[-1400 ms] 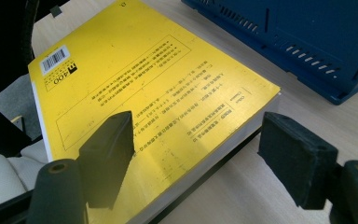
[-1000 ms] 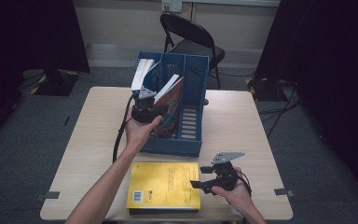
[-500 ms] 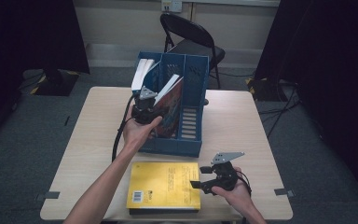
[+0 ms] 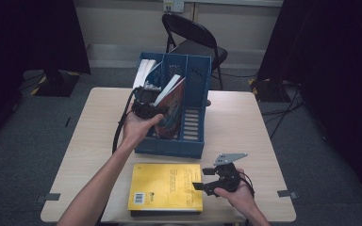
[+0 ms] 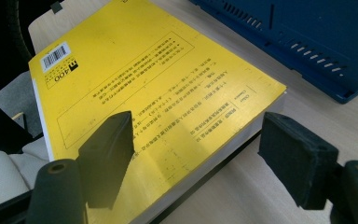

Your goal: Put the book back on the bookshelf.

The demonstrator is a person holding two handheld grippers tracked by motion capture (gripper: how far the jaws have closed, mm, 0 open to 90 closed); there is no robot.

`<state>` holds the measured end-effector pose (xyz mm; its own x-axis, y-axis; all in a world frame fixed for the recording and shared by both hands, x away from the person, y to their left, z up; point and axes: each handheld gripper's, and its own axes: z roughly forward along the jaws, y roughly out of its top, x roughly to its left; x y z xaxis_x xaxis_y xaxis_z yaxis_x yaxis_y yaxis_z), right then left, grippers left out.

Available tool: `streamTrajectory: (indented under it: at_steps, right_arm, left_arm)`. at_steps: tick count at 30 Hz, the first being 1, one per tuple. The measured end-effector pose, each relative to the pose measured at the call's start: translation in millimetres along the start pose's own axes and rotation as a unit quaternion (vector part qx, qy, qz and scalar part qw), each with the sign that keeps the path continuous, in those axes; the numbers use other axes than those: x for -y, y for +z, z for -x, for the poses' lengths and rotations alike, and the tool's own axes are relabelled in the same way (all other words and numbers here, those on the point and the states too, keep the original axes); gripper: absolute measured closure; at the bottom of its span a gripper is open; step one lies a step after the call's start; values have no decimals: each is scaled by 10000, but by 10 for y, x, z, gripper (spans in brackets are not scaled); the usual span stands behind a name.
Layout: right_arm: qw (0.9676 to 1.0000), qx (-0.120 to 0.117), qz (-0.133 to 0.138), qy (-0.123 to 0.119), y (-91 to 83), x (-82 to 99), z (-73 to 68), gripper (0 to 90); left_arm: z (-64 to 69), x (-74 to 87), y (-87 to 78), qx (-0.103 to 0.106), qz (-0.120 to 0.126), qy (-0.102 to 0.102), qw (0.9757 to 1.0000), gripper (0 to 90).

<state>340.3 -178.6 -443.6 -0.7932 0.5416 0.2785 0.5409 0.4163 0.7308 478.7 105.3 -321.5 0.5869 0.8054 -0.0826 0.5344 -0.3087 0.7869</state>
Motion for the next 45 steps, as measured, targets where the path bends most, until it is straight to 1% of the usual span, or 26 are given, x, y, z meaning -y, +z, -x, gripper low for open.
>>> streamTrajectory:
  at_steps: [1, 3, 4, 6, 8, 11, 13, 16, 18, 19, 21, 22, 23, 27, 30, 31, 32, 34, 35, 36, 38, 39, 42, 43, 44, 45]
  right_arm:
    - [10000, 0, 8, -4, -1, -1, 0, 258]
    - [10000, -4, 15, 0, -3, -4, 0, 259]
    - [10000, -2, 17, 2, -3, -5, 2, 258]
    - [10000, -2, 6, 10, 0, -5, 3, 258]
    - [10000, -10, -5, -5, 4, -4, 2, 258]
    - [10000, -14, 1, 4, 2, -4, 3, 258]
    - [10000, -3, -4, 8, 4, -2, 7, 260]
    - [10000, -16, -5, 9, 2, -1, 5, 259]
    - [10000, -20, -2, 16, 1, -2, 6, 260]
    - [10000, -24, 0, 25, 1, -2, 8, 260]
    - [10000, -39, -17, 48, 4, -2, 10, 259]
    - [10000, -60, -31, 62, 6, -2, 12, 260]
    - [9999, -85, -47, 77, 9, -2, 12, 261]
    - [9998, -144, -84, 98, 18, -2, 11, 264]
    - [9998, -170, -89, 88, 21, -4, 7, 264]
    - [9998, -173, -87, 89, 18, -5, 6, 264]
    - [9998, -176, -80, 94, 15, -6, 4, 265]
    - [9997, -193, -79, 98, 14, -5, 8, 265]
    - [9997, -189, -82, 103, 16, -3, 9, 265]
    - [9997, -194, -90, 107, 19, -2, 8, 265]
    - [9997, -212, -91, 92, 25, 1, 2, 266]
    - [9997, -220, -98, 87, 27, 0, -1, 267]
    - [9997, -223, -108, 81, 32, 1, -5, 267]
    - [9997, -229, -108, 78, 31, 1, -5, 267]
    - [9996, -230, -109, 80, 30, 1, -5, 267]
    - [9996, -231, -106, 86, 28, 0, -4, 267]
  left_arm:
    - [-9, -14, -7, -9, -80, 49, 10000, 688]
    - [-9, -44, -9, 6, -229, 42, 9997, 693]
    - [4, -61, -5, 16, -224, -108, 9997, 692]
    - [4, -110, -17, -3, -372, -79, 9993, 689]
    - [6, -164, -34, -25, -385, -171, 9991, 687]
    - [29, -238, -34, -152, -604, -132, 9980, 695]
    - [36, -273, -34, -218, -522, -167, 9983, 696]
    - [34, -325, -16, -209, -701, -182, 9972, 699]
    - [45, -362, -6, -274, -835, -70, 9961, 702]
    - [40, -385, -4, -293, -945, 13, 9951, 702]
    - [29, -430, 11, -302, -1095, -98, 9935, 704]
    - [22, -453, 20, -285, -1198, -54, 9924, 703]
    - [11, -479, 25, -281, -1314, -22, 9909, 702]
    - [-3, -570, 59, -271, -1675, -183, 9853, 707]
    - [16, -627, 88, -280, -1906, -155, 9811, 712]
    - [23, -644, 100, -282, -1974, -209, 9797, 712]
    - [18, -668, 112, -248, -2088, -154, 9775, 714]
    - [8, -705, 136, -175, -2284, -199, 9732, 711]
    - [12, -719, 150, -147, -2384, -298, 9706, 709]
    - [2, -734, 160, -125, -2459, -286, 9688, 705]
    - [-8, -755, 182, -51, -2549, -347, 9663, 703]
    - [-12, -758, 195, -44, -2556, -429, 9658, 701]
    - [-32, -757, 233, 38, -2602, -537, 9641, 690]
    - [-30, -759, 251, 29, -2660, -556, 9624, 689]
    - [-28, -760, 275, 17, -2673, -546, 9621, 689]
    - [-22, -758, 300, -25, -2715, -539, 9609, 690]
